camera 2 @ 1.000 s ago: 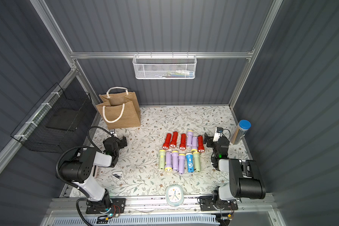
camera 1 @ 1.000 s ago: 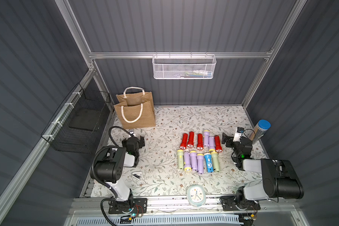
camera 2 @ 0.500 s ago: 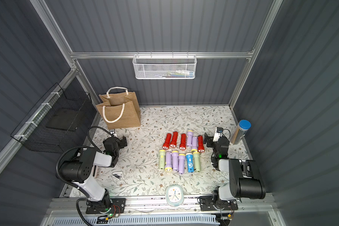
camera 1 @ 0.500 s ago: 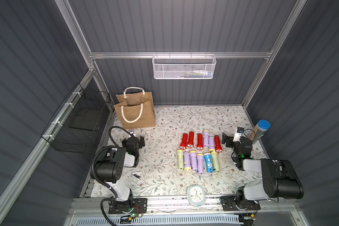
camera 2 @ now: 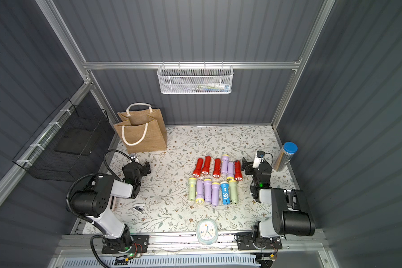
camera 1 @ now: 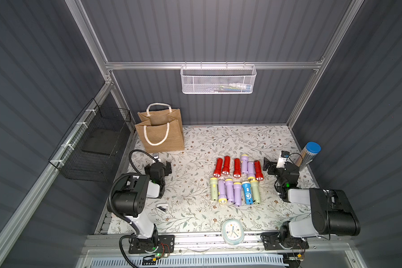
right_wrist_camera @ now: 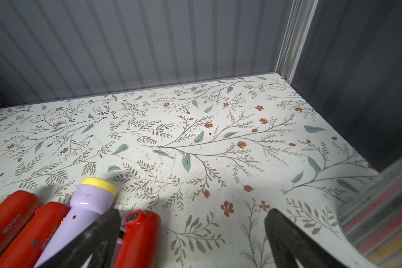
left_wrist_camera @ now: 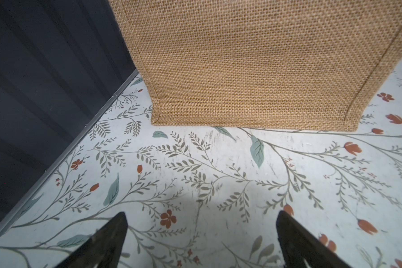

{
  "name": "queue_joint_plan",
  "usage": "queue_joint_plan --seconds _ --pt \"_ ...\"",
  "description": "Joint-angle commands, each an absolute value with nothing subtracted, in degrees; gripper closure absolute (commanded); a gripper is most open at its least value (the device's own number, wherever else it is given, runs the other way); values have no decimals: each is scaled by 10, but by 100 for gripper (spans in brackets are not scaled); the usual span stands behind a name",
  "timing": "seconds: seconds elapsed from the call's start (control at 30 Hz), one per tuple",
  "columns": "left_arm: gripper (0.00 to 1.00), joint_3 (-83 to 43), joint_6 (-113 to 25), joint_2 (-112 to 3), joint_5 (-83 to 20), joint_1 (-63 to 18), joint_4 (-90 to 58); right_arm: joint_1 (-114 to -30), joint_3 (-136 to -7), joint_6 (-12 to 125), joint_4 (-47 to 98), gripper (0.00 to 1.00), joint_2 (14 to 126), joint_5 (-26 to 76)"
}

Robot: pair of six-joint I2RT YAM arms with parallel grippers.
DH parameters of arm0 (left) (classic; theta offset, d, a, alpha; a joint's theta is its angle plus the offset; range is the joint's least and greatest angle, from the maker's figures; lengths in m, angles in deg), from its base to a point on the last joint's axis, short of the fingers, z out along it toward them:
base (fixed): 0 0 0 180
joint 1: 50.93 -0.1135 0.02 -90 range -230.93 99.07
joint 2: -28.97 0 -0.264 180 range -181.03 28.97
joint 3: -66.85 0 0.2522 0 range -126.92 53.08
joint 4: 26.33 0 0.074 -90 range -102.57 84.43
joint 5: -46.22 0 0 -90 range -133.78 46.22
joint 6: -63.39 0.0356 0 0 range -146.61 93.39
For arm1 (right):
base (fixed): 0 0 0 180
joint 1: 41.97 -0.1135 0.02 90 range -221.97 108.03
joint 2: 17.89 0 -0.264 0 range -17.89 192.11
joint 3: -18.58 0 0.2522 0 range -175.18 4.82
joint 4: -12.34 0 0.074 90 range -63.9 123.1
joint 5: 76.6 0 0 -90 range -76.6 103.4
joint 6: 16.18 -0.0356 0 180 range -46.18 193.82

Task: Put the flashlights into the tote bags
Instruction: Move the canvas bag to the center of the board.

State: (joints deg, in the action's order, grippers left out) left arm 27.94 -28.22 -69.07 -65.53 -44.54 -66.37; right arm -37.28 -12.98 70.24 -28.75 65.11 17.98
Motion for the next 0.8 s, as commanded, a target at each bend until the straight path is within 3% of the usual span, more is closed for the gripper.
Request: queue_joint_plan --seconds 0.0,0.33,0.53,0.77 --pt "0 269 -271 -695 -650 -445 -668 -371 -141 707 -295 1 658 182" --pt "0 271 -266 -686 -657 -443 -669 -372 -132 691 -285 1 625 135" --pt "0 175 -275 -606 -647 -438 -421 -373 -153 685 -185 1 548 109" --pt "0 123 -349 -502 -664 -419 -292 -394 -216 672 -64 1 483 94"
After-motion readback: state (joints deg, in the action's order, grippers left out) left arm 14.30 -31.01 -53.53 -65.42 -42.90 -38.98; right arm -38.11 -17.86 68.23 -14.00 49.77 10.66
